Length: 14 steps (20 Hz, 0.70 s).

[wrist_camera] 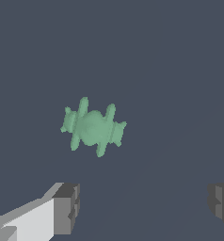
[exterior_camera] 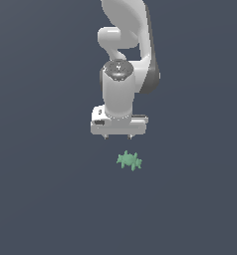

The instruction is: Pick up the object and move it to a goal position.

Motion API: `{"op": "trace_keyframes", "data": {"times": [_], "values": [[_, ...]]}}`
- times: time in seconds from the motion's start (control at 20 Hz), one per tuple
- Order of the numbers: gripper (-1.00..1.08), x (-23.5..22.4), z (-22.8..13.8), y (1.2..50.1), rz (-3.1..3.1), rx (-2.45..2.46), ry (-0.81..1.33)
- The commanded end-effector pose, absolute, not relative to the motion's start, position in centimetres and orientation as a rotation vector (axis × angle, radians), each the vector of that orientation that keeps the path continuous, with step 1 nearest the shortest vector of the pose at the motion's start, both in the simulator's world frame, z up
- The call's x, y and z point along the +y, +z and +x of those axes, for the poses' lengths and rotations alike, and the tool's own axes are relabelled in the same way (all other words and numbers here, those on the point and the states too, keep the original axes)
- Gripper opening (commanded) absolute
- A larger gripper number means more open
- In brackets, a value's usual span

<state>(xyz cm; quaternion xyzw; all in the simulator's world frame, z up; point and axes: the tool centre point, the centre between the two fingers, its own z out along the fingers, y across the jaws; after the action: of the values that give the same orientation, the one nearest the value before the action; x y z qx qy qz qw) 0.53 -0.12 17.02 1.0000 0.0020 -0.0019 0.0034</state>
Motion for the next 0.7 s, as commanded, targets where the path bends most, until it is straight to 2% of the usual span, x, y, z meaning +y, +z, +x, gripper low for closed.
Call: {"op": "trace_keyframes", "data": {"times": [0.0, 0.65], "values": [[1.0, -0.1, 0.5, 17.0, 3.135, 0.006, -0.006], [1.0, -1.9, 0.6, 16.7, 3.106, 0.051, 0.003]]}}
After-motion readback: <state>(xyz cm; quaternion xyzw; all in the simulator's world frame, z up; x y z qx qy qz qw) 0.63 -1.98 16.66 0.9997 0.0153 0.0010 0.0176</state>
